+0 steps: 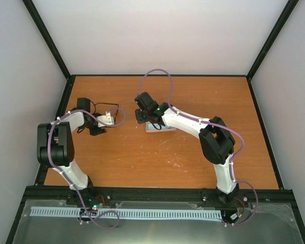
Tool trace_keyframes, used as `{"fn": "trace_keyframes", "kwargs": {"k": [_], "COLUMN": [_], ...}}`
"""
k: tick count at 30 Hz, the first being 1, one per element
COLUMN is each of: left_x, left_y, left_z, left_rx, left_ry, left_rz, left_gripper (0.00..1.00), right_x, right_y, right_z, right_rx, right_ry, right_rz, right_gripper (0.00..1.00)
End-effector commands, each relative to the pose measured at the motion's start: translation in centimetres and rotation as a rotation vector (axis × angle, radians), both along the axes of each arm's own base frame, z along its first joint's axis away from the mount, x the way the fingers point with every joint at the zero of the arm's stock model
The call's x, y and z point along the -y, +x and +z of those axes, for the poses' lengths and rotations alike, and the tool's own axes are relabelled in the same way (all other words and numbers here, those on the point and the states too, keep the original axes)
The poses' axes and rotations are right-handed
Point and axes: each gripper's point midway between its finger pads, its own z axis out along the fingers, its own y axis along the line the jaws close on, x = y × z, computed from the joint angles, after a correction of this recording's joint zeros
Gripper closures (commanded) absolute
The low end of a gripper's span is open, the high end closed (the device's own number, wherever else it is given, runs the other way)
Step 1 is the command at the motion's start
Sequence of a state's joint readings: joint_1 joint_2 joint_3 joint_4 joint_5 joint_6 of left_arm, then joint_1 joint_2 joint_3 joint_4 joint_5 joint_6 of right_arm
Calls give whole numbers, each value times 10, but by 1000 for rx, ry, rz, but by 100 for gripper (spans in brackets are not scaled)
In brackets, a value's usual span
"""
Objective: Organize the sunglasses
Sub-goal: Pick up the sunglasses from the center of the board.
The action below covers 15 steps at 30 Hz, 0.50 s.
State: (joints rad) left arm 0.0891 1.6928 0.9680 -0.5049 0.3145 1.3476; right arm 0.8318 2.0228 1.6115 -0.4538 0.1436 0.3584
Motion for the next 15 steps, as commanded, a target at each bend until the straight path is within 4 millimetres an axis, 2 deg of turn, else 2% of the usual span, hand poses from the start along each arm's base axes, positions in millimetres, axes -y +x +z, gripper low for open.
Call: {"fn": "trace_keyframes", "kwargs": {"k": [1, 2, 5, 9, 11, 15], "left_x": [-7, -7, -7, -2, 2, 10], "left_y": [23, 25, 24, 17, 11, -2], "left_z": [5, 2, -3, -4, -2, 5], "left_rx": [61, 56, 40, 17, 1, -10], "left_ry": [38, 42, 38, 17, -8, -49], "left_rz": [-33, -34, -35, -44, -49, -54], "left_gripper": [46, 51, 73, 91, 98, 99], "right_x": [-5, -5, -7, -10, -13, -24], "right_y": [3, 3, 3, 4, 5, 8], "right_z": [11, 11, 9, 9, 9, 9], "right_rx": [29, 28, 24, 20, 15, 1], "right_ry": [6, 8, 7, 6, 8, 22], "right_rz": [6, 5, 12, 23, 32, 57], "right_gripper": [57, 57, 57, 57, 57, 56]}}
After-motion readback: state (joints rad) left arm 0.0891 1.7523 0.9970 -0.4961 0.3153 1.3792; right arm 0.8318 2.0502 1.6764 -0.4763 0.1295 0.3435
